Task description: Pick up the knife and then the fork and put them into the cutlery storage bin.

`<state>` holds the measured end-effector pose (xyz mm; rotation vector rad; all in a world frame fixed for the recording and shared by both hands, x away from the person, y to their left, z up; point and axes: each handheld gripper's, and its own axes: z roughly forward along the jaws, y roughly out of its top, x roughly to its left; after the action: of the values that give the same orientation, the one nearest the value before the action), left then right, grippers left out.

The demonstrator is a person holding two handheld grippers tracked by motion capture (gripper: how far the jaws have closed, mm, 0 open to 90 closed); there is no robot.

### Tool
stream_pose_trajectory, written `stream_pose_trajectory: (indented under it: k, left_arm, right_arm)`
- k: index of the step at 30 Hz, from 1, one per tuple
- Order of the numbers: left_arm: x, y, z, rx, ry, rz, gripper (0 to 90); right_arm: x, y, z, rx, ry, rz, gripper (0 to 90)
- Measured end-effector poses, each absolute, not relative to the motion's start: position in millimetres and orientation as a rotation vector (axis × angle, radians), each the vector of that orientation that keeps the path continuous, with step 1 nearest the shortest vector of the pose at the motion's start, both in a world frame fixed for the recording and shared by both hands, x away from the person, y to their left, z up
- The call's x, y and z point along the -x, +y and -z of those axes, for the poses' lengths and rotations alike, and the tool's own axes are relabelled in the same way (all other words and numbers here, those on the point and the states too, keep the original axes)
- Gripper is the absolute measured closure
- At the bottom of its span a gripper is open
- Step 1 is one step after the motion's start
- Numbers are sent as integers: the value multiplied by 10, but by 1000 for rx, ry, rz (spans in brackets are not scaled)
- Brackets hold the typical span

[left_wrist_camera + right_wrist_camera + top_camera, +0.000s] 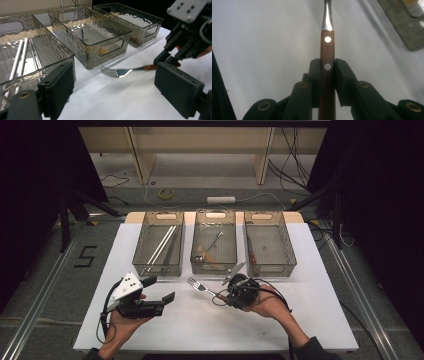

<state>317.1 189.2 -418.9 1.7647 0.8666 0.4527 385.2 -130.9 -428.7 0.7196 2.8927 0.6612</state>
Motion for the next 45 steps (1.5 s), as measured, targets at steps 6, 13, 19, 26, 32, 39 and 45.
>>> stream_pose_trajectory:
  k: [6,13,19,26,32,39,45]
  left_arm:
    - [-3173,1888,4193,-1763,869,-451,156]
    - [-3176,1888,4195,-1764,870,-451,156]
    - [-3176,1886,4195,-1766,870,-451,156]
    - [-3177,1890,4197,-1767,871,-452,156]
    - [-3179,1891,4197,-1769,871,-452,155]
    - [-3184,1895,4202,-1764,879,-453,156]
    - [-3182,1894,4198,-1765,876,-452,156]
  right_arm:
    - [-3903,-1463,4138,-775,2846,-740,771]
    - [-3973,-1635,3979,-815,2782,-813,770]
    - [-4053,-1786,3931,-884,2729,-847,770]
    - [-4102,-1897,3884,-913,2687,-864,770]
    - [-4160,-1991,3832,-953,2651,-889,771]
    - [-4268,-2118,3750,-1006,2595,-904,770]
    - [-4487,-2237,3673,-1079,2544,-901,771]
